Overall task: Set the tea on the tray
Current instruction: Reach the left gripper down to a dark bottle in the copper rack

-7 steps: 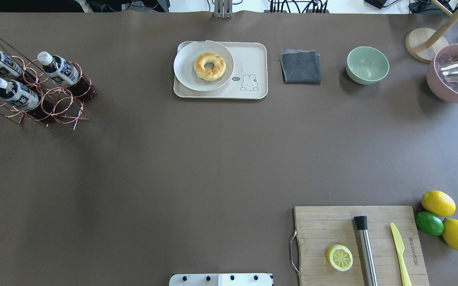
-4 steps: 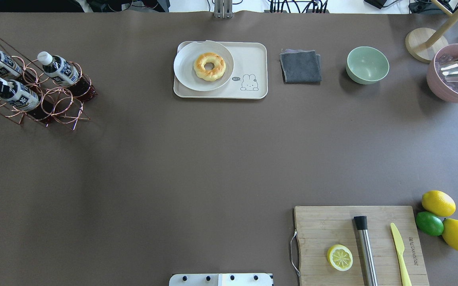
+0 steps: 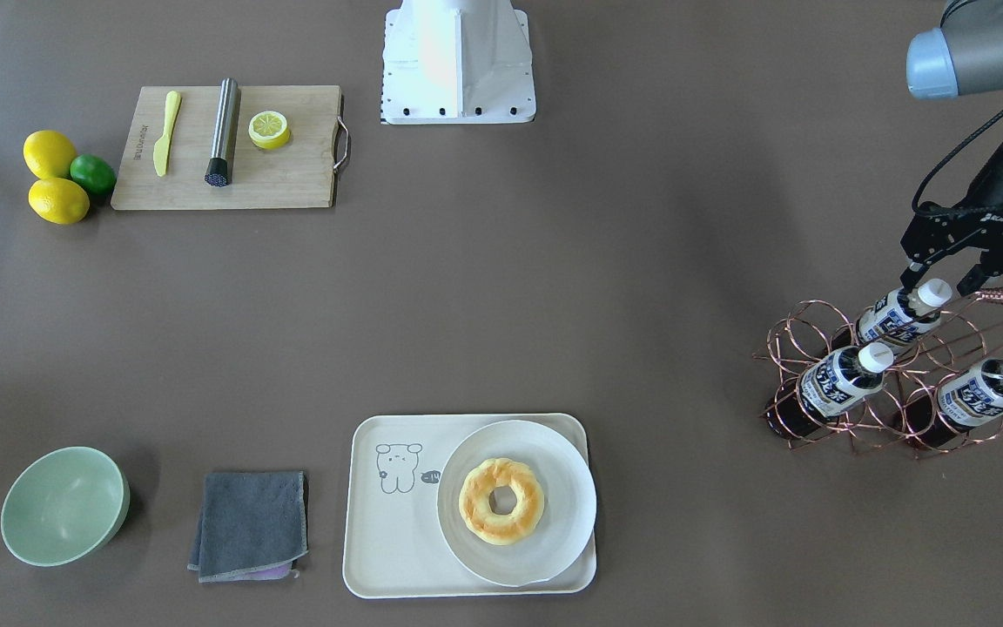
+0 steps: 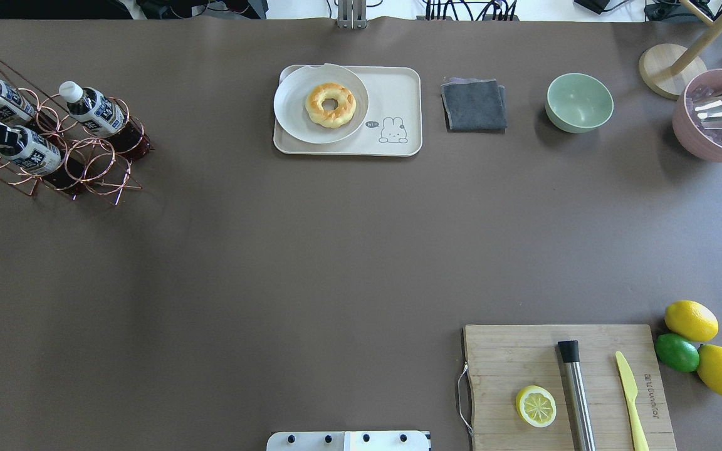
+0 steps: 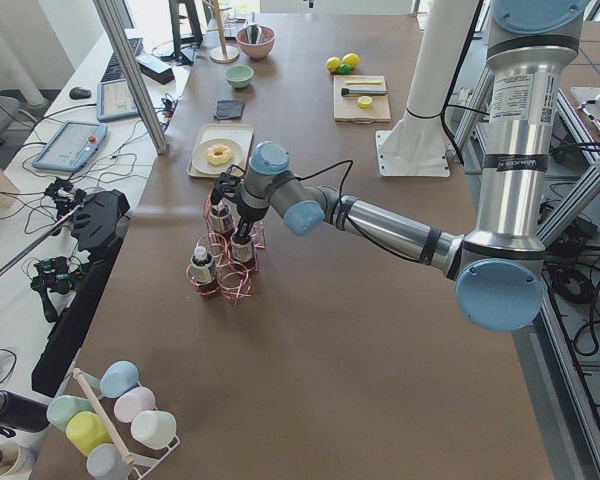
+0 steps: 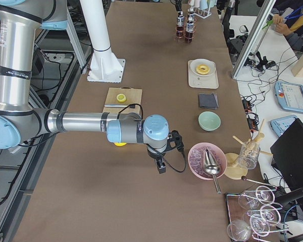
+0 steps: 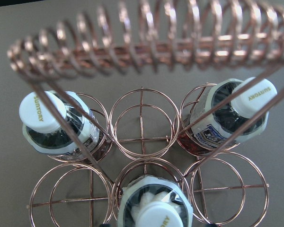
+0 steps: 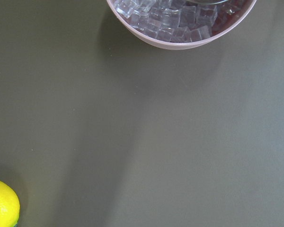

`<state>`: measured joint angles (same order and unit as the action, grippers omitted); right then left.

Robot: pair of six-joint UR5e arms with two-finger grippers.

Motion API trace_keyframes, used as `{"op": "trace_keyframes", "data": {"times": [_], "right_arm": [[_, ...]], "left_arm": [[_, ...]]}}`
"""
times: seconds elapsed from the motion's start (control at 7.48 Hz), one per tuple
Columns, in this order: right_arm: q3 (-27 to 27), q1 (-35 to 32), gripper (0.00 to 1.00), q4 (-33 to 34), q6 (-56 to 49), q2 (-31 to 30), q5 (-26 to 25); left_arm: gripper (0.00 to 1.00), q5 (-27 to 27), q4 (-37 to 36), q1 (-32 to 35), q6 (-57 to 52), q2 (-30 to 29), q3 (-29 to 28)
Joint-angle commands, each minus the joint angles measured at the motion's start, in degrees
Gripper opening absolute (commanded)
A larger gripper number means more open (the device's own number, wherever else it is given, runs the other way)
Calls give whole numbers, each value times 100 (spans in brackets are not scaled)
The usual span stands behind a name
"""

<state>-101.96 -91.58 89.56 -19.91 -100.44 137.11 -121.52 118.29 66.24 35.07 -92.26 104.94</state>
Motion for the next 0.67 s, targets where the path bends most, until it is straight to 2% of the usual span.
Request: {"op": "trace_keyframes", "data": {"times": [0.0,0.27,0.54], "right_arm": [[1,0,100,0,13,-2,-9],[9,0,100,0,13,-11,-9],[9,0,100,0,13,-11,-9]], "left_arm": [[0,-3,-16,-5,70,-3,0],[0,-248,-104,38,78,-82,44],[0,-826,-829,571,-35,-317,210]]}}
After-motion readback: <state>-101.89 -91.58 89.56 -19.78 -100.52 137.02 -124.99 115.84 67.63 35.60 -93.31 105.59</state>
